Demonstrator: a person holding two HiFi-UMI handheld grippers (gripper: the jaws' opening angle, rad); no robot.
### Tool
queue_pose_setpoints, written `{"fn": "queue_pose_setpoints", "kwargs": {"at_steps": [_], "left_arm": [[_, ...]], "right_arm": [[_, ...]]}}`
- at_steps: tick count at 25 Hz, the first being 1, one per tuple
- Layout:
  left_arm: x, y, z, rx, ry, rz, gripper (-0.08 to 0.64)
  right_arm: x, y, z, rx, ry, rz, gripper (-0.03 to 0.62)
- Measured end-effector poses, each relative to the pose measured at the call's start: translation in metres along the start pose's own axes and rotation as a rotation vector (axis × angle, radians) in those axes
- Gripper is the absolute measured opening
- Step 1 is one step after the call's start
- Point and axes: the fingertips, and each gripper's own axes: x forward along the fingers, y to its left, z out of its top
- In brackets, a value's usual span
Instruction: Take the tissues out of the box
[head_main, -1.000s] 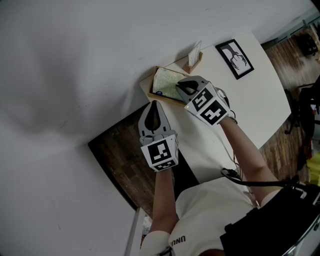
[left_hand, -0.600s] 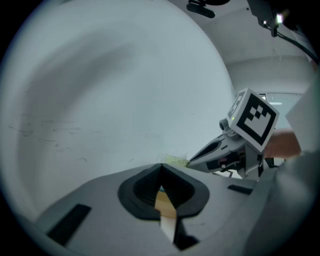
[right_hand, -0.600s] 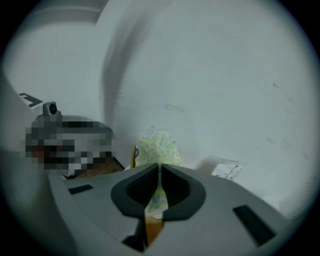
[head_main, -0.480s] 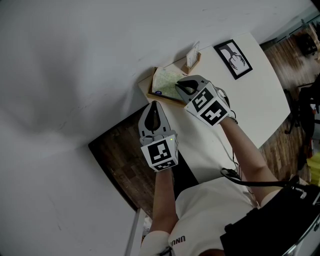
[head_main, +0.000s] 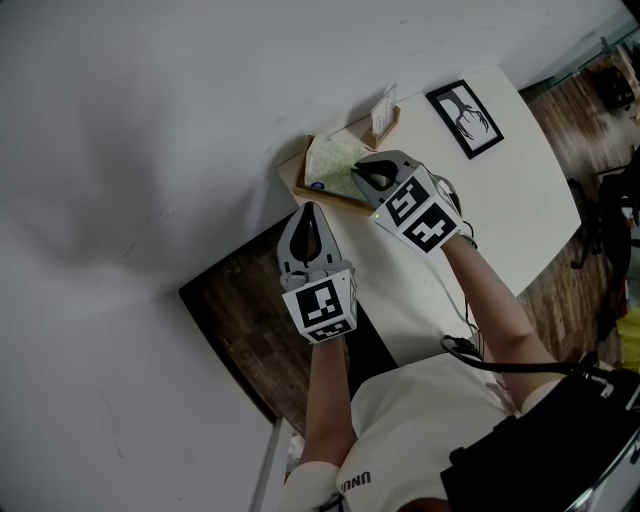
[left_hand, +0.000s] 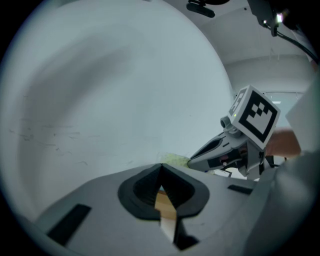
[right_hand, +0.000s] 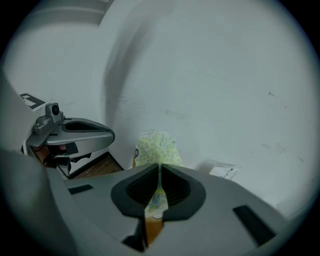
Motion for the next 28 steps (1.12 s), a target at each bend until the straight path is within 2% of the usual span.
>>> {"fn": "queue_pose_setpoints", "kwargs": {"at_steps": [11, 28], "left_arm": [[-0.007, 0.007, 0.008, 0.005, -0.001, 0.023, 0.012], [-0.020, -0.002, 0.022, 0.028, -0.025, 0.016, 0.012]], "right_arm": [[-0.015, 0.003, 0.010, -0.007, -0.035, -0.003, 0.032], [-0.040, 0.004, 0.021, -0.008, -0.089, -0.032, 0.032]]}}
